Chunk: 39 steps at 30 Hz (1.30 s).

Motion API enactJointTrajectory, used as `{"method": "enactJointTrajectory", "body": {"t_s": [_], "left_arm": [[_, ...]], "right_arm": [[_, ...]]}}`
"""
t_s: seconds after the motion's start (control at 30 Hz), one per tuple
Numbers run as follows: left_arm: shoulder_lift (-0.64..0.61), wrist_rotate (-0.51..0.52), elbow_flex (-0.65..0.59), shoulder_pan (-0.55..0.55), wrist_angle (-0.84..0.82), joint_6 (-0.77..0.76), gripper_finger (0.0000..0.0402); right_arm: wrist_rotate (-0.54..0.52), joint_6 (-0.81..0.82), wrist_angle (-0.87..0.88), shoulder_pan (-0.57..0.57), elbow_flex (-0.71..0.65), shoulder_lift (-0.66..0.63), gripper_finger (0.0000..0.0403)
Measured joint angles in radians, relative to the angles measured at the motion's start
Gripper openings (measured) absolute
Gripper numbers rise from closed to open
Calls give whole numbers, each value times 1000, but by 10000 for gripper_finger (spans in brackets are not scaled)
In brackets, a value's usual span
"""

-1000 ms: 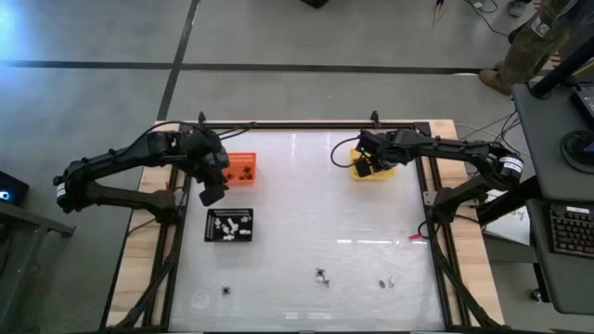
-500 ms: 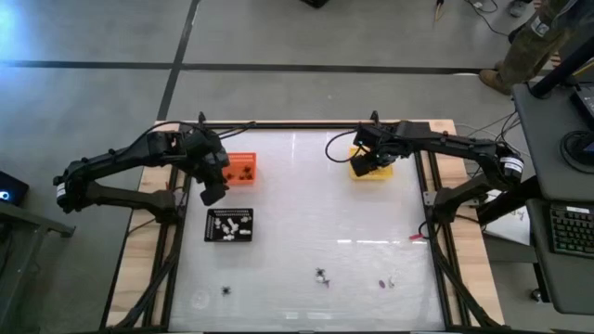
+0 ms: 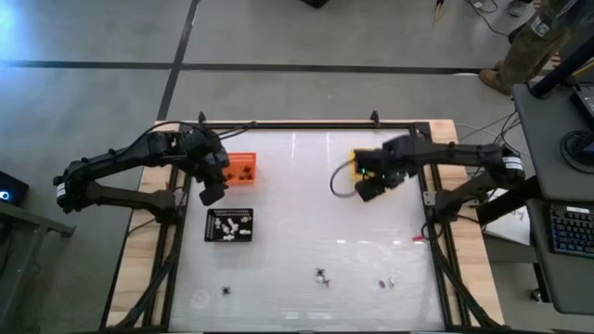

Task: Sort Halloween decoration
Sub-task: Put the black spider toy into the orange bin

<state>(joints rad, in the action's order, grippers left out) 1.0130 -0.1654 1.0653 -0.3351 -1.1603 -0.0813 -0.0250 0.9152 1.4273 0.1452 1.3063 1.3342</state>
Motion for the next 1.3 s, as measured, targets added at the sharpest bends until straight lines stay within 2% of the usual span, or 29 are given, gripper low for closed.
{"method": "enactJointTrajectory", "body": {"t_s": [0.13, 0.47, 0.63, 0.77, 0.93, 1.1, 1.3], "left_arm": [[0, 0, 0, 0, 0, 31, 103], [0, 0, 0, 0, 1, 94, 103], [0, -51, 0, 1, -14, 80, 103], [0, -116, 0, 10, -54, 67, 103], [0, -122, 0, 39, -61, 50, 103], [0, -122, 0, 47, -61, 62, 103], [0, -122, 0, 47, -68, 66, 103]], "right_arm": [[31, 140, 3, -138, -6, 6, 123], [18, 544, -6, -442, -8, 11, 123], [-29, 657, -114, -549, -8, 39, 123], [-36, 598, -331, -590, -8, 96, 123], [-35, 476, -562, -592, -8, 211, 123], [29, 367, -650, -592, 21, 342, 123], [106, 145, -683, -593, 120, 480, 123]]}}
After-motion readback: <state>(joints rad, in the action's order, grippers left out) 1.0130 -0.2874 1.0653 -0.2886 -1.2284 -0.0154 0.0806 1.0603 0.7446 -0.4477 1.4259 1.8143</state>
